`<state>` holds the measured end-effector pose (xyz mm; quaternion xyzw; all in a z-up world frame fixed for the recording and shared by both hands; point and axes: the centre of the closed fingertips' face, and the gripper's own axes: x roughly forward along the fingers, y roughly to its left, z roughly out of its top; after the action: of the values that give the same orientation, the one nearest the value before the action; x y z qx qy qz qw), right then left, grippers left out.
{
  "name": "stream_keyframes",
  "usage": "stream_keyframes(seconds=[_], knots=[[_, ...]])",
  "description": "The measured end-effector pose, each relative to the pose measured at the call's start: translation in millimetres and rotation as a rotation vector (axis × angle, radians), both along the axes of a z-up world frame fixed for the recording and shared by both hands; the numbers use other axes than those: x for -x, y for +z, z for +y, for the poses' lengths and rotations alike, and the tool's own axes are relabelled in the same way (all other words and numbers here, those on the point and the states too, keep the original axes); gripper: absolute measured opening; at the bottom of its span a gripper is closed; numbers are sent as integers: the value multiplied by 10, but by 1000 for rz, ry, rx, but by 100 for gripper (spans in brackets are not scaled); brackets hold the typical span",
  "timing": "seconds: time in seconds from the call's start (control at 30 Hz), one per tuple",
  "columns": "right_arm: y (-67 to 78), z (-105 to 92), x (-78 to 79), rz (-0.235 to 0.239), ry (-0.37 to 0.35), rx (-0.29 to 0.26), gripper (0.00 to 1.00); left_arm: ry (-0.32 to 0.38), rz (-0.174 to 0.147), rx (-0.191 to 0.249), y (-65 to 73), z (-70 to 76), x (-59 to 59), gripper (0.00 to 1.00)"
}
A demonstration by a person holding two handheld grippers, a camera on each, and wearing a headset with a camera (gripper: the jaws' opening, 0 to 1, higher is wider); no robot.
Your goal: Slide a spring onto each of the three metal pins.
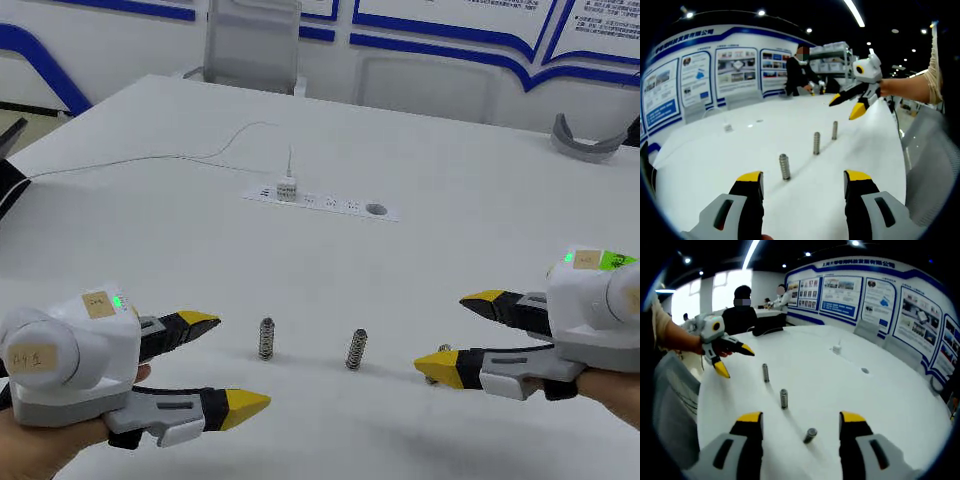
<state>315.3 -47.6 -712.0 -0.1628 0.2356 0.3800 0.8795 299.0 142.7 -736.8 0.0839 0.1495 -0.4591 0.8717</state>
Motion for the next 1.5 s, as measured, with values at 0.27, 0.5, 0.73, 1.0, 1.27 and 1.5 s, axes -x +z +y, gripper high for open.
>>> stream_keyframes(seconds=[0.27,0.5,0.73,1.0,1.27,1.5], knots=[[-64,-99,107,-4,-37,-30,64,6,3,3,-3,3,22,67],[-94,-146,197,-26,-67,-63,65,11,8,7,-14,0,39,68],[-93,-178,201,-42,-92,-89,65,12,12,7,-32,-1,58,68],[-118,-137,189,-50,-88,-89,65,21,17,14,-55,11,53,68],[-109,-132,184,-60,-90,-94,66,20,20,16,-76,17,42,68],[-110,-139,184,-60,-93,-92,66,19,21,17,-85,17,31,68]])
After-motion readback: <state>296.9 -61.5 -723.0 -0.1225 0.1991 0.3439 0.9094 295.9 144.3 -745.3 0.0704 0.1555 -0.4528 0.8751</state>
